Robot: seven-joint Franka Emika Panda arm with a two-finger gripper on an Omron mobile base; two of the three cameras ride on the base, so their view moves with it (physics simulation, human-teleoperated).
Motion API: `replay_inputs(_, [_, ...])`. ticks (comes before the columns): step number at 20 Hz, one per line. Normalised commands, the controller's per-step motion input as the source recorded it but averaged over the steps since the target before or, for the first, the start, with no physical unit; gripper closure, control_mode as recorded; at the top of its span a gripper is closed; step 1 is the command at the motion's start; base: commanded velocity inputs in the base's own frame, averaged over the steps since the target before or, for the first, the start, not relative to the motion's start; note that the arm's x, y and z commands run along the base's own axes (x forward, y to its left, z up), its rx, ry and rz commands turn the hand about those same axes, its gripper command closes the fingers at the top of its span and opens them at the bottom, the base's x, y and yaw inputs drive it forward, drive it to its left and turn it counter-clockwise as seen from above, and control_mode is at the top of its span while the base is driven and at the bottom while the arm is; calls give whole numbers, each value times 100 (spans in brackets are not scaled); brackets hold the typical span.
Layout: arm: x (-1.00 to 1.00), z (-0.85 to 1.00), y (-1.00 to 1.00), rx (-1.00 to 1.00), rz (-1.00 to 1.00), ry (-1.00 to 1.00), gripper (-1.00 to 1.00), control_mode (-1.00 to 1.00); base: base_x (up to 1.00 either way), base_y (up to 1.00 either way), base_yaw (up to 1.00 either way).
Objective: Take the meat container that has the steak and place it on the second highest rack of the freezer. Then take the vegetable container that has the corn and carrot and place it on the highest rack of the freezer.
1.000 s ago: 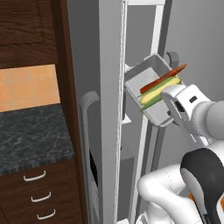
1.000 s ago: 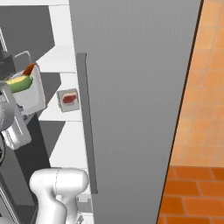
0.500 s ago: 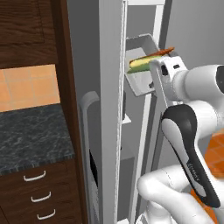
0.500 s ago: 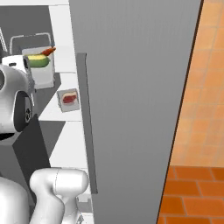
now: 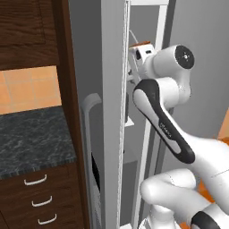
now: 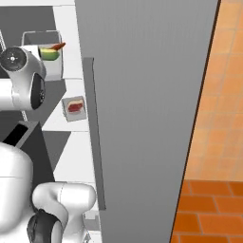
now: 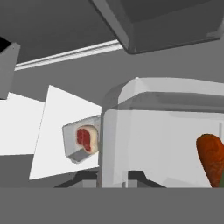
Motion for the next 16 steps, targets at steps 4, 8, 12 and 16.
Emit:
replay_inputs(4, [100,28,25,-1,1,0,100,-100,0,0,0])
replay_inputs(8, [100,28,0,0,9,0,100,-100,0,0,0])
replay_inputs(12, [100,6,2,0,5,2,100,-100,0,0,0])
replay_inputs(16, [100,-19,31,-4,0,12,100,-100,0,0,0])
